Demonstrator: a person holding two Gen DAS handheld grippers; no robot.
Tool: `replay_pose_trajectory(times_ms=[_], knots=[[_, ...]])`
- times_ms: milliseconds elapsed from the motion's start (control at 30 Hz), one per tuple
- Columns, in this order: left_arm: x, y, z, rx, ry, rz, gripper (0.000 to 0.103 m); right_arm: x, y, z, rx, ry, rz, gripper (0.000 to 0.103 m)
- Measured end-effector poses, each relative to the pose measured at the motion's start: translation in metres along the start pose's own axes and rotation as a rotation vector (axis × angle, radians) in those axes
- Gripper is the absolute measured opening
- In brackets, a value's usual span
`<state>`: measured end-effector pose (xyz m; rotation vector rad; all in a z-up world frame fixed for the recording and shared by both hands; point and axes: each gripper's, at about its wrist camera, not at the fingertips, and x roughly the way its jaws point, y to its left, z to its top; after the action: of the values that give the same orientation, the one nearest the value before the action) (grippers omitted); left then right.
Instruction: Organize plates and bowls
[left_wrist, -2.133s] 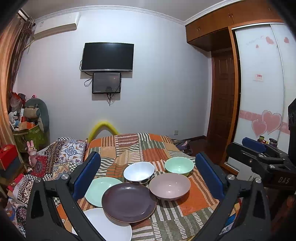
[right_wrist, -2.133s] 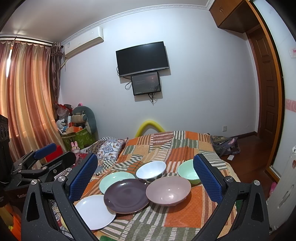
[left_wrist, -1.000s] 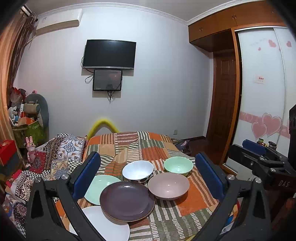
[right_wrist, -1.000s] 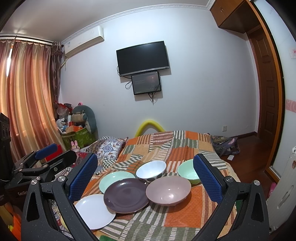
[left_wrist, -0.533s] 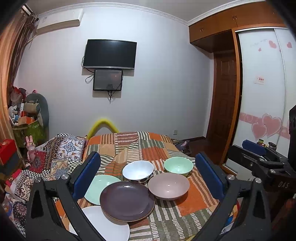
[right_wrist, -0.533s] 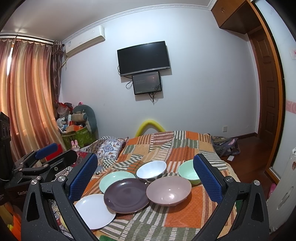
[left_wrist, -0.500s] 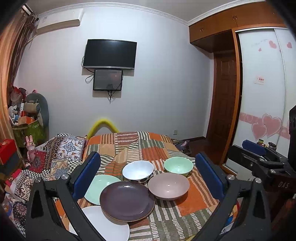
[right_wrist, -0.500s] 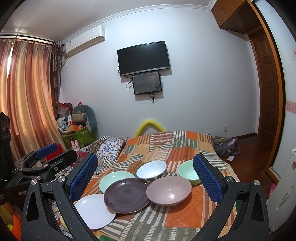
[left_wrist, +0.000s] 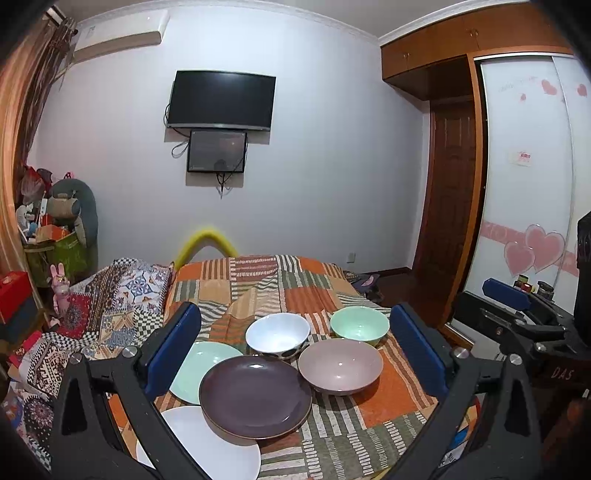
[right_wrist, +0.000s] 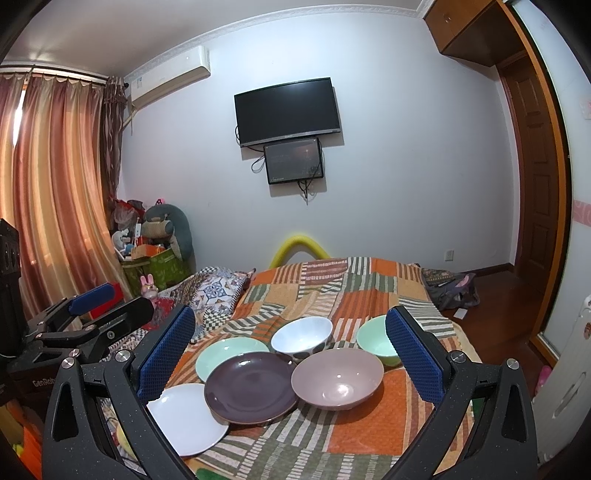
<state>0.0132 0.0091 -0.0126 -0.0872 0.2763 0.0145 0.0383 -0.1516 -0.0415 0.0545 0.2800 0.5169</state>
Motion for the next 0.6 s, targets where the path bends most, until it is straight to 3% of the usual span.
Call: replay_pose_trajectory(times_ms=[367, 467, 600], knots=[[0.053, 0.038, -0.028, -0.036, 0.156, 0.034, 0.103, 0.039, -0.002, -0.026, -0.017, 0.109, -0.014, 0.103], [0.071, 0.052, -0.041, -0.044, 0.211, 0.067, 0.094, 0.052, -0.003, -0.035, -0.015, 0.155, -0.016, 0.100], [0.098, 0.070, -0.060, -0.041, 0.301, 0.104, 0.083, 0.075, -0.006, -0.052, 0.000, 0.251, -0.003, 0.088]])
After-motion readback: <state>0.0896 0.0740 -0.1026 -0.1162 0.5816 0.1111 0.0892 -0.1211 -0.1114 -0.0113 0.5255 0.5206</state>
